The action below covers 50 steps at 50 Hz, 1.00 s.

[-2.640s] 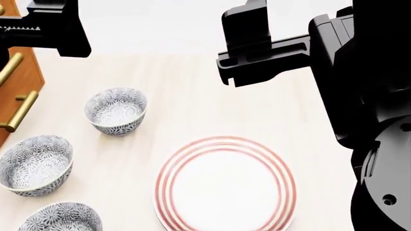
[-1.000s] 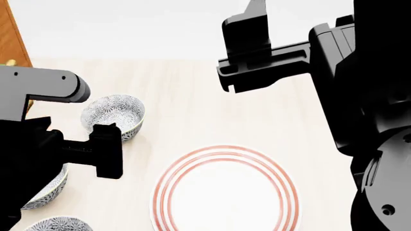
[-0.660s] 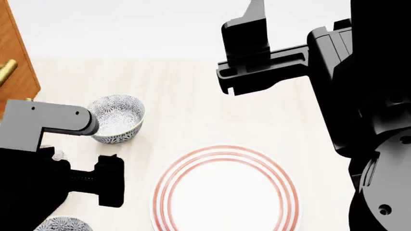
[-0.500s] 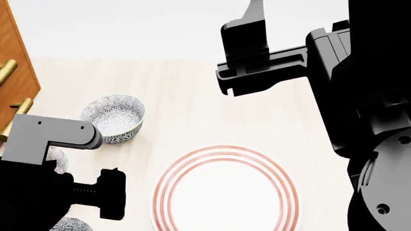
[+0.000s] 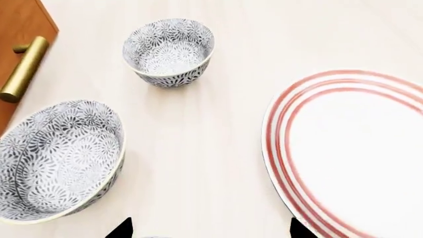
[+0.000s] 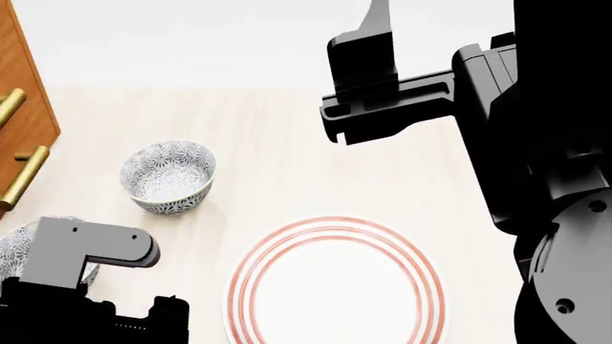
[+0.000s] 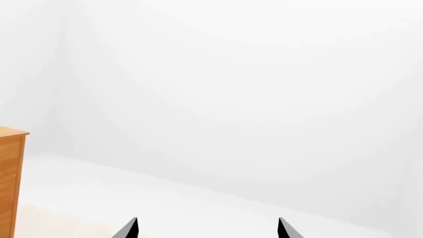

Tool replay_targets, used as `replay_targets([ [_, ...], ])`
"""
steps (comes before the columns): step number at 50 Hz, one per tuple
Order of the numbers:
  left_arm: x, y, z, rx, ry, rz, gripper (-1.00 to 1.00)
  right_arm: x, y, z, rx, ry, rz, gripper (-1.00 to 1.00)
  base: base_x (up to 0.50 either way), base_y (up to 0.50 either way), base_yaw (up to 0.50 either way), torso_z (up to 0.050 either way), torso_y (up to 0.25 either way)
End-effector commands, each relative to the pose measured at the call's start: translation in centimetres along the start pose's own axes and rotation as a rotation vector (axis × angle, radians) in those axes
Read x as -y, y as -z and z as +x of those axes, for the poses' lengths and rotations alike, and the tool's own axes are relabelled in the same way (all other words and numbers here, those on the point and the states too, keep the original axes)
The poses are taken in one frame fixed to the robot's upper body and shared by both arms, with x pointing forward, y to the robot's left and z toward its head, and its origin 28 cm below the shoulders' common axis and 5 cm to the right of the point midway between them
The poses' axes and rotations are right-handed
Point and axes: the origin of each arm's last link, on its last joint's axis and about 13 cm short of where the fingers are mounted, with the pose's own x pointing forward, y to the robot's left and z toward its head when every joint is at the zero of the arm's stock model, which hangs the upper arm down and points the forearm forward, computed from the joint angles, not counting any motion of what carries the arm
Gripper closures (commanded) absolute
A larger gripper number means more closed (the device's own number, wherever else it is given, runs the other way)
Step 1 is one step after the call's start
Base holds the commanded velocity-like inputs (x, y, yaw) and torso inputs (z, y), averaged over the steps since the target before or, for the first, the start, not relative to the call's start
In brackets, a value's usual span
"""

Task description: Put the bowl at the front on the plate.

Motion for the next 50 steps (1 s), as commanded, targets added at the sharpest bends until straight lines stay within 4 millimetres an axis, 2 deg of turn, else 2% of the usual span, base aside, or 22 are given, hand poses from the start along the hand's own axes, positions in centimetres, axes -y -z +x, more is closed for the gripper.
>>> replay_targets([
  [1, 0.0, 1.3, 0.3, -0.033, -0.004, 0.005, -1.00, 0.0, 0.1, 0.1, 0.000, -0.001, 0.004, -1.00, 0.00, 0.00, 0.00, 0.000, 0.000],
  [4, 0.0, 1.5, 0.4, -0.041, -0.004, 0.004, -1.00, 0.0, 0.1, 0.0, 0.002, -0.001, 0.004, -1.00, 0.00, 0.00, 0.00, 0.000, 0.000],
  [5, 0.0, 2.3, 0.7, -0.051, -0.005, 0.005, -1.00, 0.0, 0.1, 0.1, 0.001, 0.000, 0.004, -1.00, 0.00, 0.00, 0.00, 0.000, 0.000],
  [7, 0.1, 2.7, 0.8, -0.061, -0.002, 0.008, -1.00, 0.0, 0.0, 0.1, 0.001, -0.002, 0.003, -1.00, 0.00, 0.00, 0.00, 0.000, 0.000],
  [9, 0.1, 2.5, 0.6, -0.063, -0.002, 0.012, -1.00, 0.0, 0.0, 0.1, 0.001, -0.003, 0.003, -1.00, 0.00, 0.00, 0.00, 0.000, 0.000],
  [28, 0.0, 4.7, 1.4, -0.119, -0.012, 0.035, -1.00, 0.0, 0.2, 0.2, 0.002, -0.004, 0.004, -1.00, 0.00, 0.00, 0.00, 0.000, 0.000],
  [50, 0.3, 6.3, 1.1, -0.165, -0.008, 0.063, -1.00, -0.1, 0.3, 0.2, 0.002, -0.009, 0.009, -1.00, 0.00, 0.00, 0.00, 0.000, 0.000],
])
